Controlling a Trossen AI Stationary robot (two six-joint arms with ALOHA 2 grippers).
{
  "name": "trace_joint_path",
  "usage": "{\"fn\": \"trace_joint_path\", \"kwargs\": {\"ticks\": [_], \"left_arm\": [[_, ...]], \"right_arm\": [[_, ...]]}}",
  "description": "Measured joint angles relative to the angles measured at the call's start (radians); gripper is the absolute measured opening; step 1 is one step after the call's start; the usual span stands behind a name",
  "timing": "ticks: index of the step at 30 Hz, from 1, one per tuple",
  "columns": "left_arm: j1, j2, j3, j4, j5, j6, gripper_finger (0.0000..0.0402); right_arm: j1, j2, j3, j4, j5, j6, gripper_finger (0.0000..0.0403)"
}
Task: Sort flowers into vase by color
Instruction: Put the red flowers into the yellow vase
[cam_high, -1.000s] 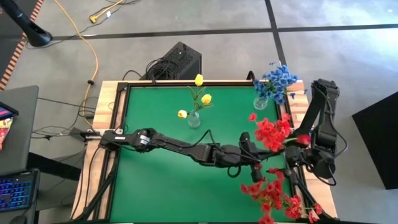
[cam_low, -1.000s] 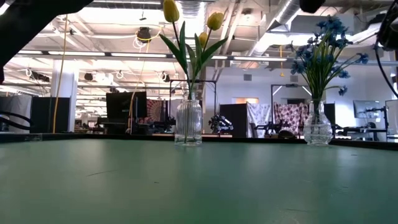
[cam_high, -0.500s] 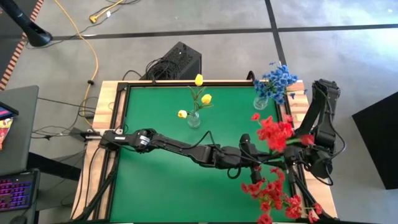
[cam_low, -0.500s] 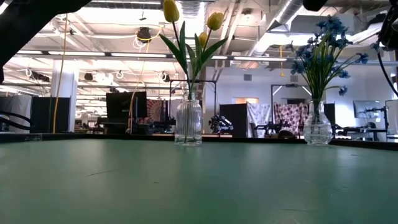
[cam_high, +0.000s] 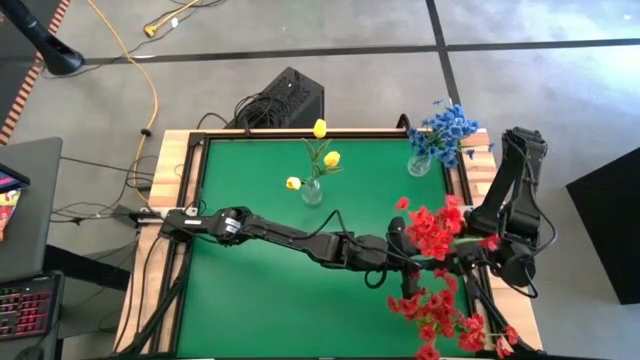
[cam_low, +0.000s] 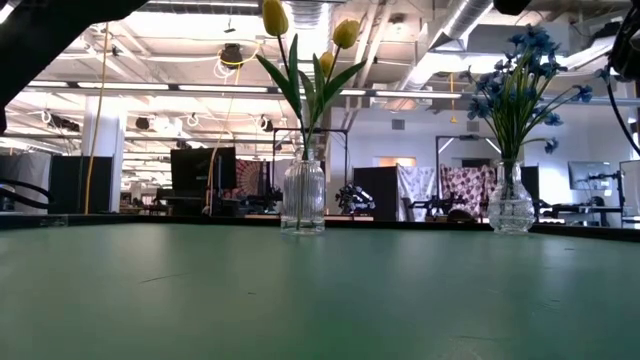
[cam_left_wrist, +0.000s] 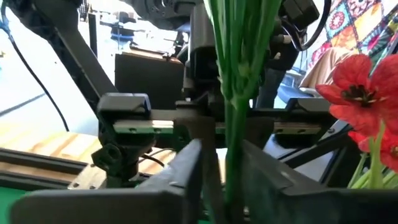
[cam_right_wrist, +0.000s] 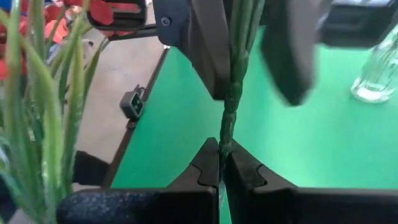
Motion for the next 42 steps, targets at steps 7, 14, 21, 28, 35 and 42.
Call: {"fn": "trace_joint_path", "kwargs": {"ticks": [7,14,21,28,35,42], "left_arm": [[-0.002,0.0,0.0,0.012,0.001,0.038,0.0174],[-0.008,-0.028,0.0,-0.005,0.008,0.094,0.0207],[-0.012,-0.083,0.001,-0.042,0.007,0.113,0.0208],[-0.01,-0.085,0.001,-0.066,0.005,0.098,0.0207],[-0.01,-0.085,0.001,-0.052,-0.009,0.097,0.0128],[-0.01,-0.085,0.001,-0.078,-0.011,0.093,0.0012]], "right_arm": [[0.0,0.001,0.0,0.0,-0.058,0.065,0.003],[0.0,0.0,0.0,0.0,-0.088,0.082,0.003],[0.0,0.001,0.0,-0.007,-0.104,0.084,0.003],[0.0,0.0,0.0,-0.012,-0.104,0.084,0.003],[0.001,0.0,0.0,-0.015,-0.129,0.102,0.0046],[0.001,0.0,0.0,0.014,-0.14,0.109,0.0119]]}}
